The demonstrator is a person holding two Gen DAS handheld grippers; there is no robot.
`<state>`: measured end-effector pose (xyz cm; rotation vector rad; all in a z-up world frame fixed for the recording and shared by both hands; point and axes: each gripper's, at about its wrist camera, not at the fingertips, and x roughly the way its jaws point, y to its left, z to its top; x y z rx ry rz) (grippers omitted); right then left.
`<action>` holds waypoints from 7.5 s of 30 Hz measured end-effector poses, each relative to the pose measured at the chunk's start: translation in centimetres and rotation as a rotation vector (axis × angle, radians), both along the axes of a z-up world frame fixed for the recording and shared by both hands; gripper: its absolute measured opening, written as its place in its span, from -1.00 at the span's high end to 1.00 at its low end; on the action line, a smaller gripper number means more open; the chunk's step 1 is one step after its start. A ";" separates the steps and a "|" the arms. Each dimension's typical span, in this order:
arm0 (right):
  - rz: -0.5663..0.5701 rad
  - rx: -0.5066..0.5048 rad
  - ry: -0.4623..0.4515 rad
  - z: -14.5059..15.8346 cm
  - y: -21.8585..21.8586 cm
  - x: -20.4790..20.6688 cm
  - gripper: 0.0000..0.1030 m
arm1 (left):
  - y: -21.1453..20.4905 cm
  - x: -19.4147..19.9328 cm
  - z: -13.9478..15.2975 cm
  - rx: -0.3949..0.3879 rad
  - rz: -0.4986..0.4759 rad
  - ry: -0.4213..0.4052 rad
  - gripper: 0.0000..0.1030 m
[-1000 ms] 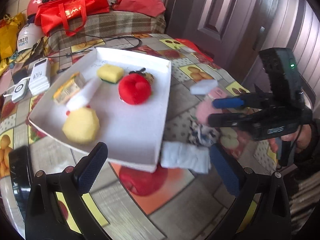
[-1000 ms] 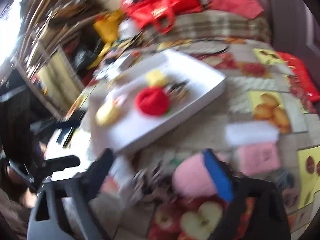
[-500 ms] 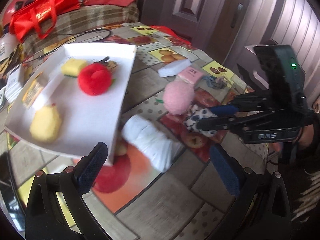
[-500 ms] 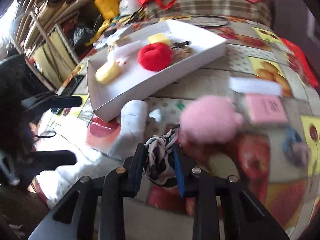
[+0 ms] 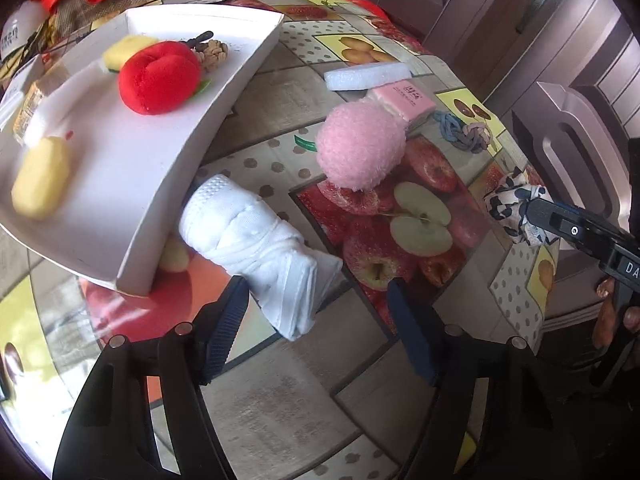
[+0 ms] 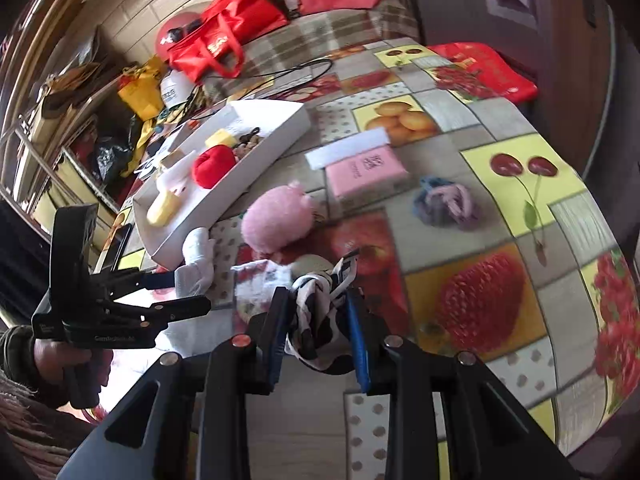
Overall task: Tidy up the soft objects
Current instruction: 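Grasp white sock with left tool while right tool grasps zebra-print cloth, then carry white sock into box with left tool while right tool carries zebra cloth there, then grasp pink plush ball with left tool while right tool reaches rope knot, then carry pink plush ball into box with left tool while right tool carries rope knot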
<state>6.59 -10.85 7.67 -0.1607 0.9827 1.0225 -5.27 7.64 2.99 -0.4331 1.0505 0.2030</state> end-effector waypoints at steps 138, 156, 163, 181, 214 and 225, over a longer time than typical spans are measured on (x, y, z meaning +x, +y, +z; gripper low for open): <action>0.175 0.157 -0.216 7.3 20.6 0.8 -1.00 | 16.4 -3.8 10.5 0.317 0.534 -0.263 -1.00; -0.157 0.226 -0.291 10.2 6.8 2.1 -1.00 | 8.7 -1.7 12.6 0.282 0.304 -0.265 -0.99; -0.298 0.193 -0.279 8.0 1.6 5.2 -1.00 | 6.2 -0.3 9.4 0.202 0.165 -0.260 -0.99; -0.255 -0.103 -0.141 -2.9 1.4 10.0 -0.82 | 0.7 10.2 1.8 0.147 -0.142 0.003 -0.86; -0.196 0.253 -0.216 8.9 0.7 5.3 0.38 | 3.0 2.3 12.1 0.231 0.065 -0.244 -0.04; -0.120 0.256 -0.219 9.2 3.3 3.4 0.38 | 5.3 -1.9 12.9 0.254 0.185 -0.267 -0.04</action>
